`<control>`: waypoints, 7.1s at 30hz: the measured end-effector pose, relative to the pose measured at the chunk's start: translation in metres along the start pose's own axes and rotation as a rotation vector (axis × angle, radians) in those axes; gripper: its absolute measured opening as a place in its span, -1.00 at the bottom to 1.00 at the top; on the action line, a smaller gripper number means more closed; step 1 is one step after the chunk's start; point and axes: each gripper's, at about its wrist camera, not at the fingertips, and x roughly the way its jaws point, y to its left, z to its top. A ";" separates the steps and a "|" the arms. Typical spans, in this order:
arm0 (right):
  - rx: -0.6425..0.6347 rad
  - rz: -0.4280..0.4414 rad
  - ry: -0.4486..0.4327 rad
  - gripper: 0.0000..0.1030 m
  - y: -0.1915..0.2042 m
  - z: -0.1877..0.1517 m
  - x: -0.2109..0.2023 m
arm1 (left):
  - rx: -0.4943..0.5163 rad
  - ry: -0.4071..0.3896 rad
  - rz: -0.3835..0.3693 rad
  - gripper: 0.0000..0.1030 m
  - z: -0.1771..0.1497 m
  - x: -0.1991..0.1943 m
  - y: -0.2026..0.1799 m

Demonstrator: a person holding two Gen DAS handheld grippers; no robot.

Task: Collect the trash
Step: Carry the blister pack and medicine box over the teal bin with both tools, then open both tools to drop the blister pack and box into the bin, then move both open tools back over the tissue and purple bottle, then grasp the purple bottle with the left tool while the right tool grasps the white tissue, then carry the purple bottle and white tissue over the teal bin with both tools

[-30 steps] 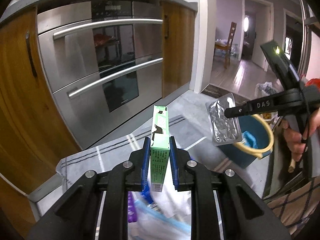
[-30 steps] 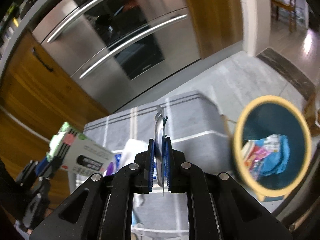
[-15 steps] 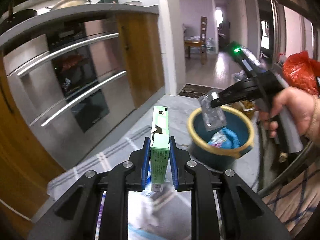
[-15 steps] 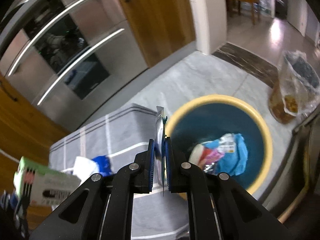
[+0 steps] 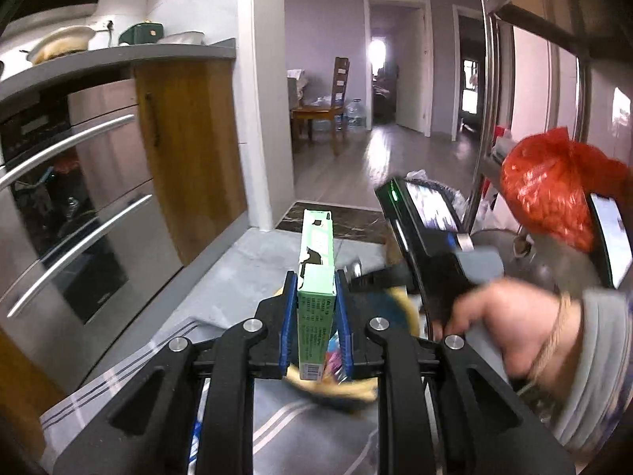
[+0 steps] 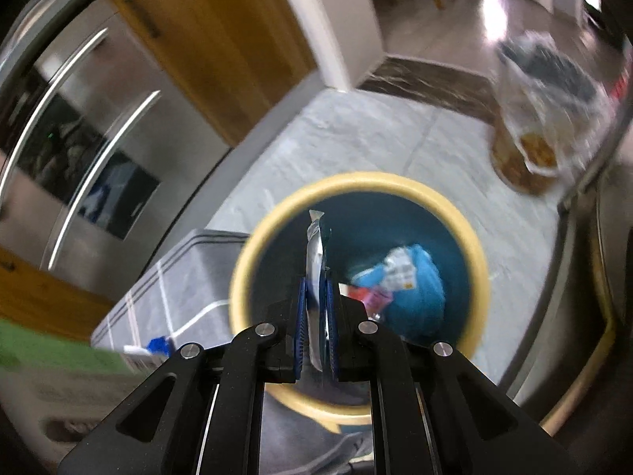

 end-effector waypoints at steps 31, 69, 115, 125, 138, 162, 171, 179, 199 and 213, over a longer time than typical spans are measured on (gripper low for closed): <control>0.065 -0.057 0.132 -0.39 -0.035 -0.007 0.046 | -0.091 0.254 0.067 -0.14 -0.058 0.146 0.008; -0.329 -0.033 -0.109 0.81 0.120 -0.039 -0.013 | -0.287 0.134 0.379 0.89 -0.094 -0.131 0.163; -0.584 0.060 0.214 0.46 0.292 -0.173 0.084 | -0.335 0.580 0.464 0.78 -0.260 -0.040 0.242; -0.677 0.009 0.374 -0.54 0.301 -0.196 0.119 | -0.443 0.667 0.371 -0.16 -0.282 -0.010 0.255; -0.637 0.151 0.203 -0.91 0.302 -0.158 0.064 | -0.380 0.448 0.428 -0.38 -0.233 -0.041 0.241; -0.475 0.193 -0.111 -0.91 0.202 -0.059 -0.042 | -0.137 0.213 0.272 -0.38 -0.135 -0.035 0.136; -0.344 0.100 -0.154 -0.91 0.119 -0.020 -0.046 | -0.062 0.195 0.181 -0.38 -0.113 -0.012 0.081; -0.205 -0.016 -0.141 -0.91 0.045 0.005 -0.027 | -0.045 0.184 0.068 -0.38 -0.095 0.018 0.033; -0.041 -0.159 0.023 -0.91 -0.028 0.003 0.028 | 0.004 0.327 0.029 -0.37 -0.084 0.180 -0.012; 0.048 -0.154 0.049 -0.78 -0.044 0.004 0.036 | 0.023 0.328 0.068 -0.26 -0.083 0.194 -0.002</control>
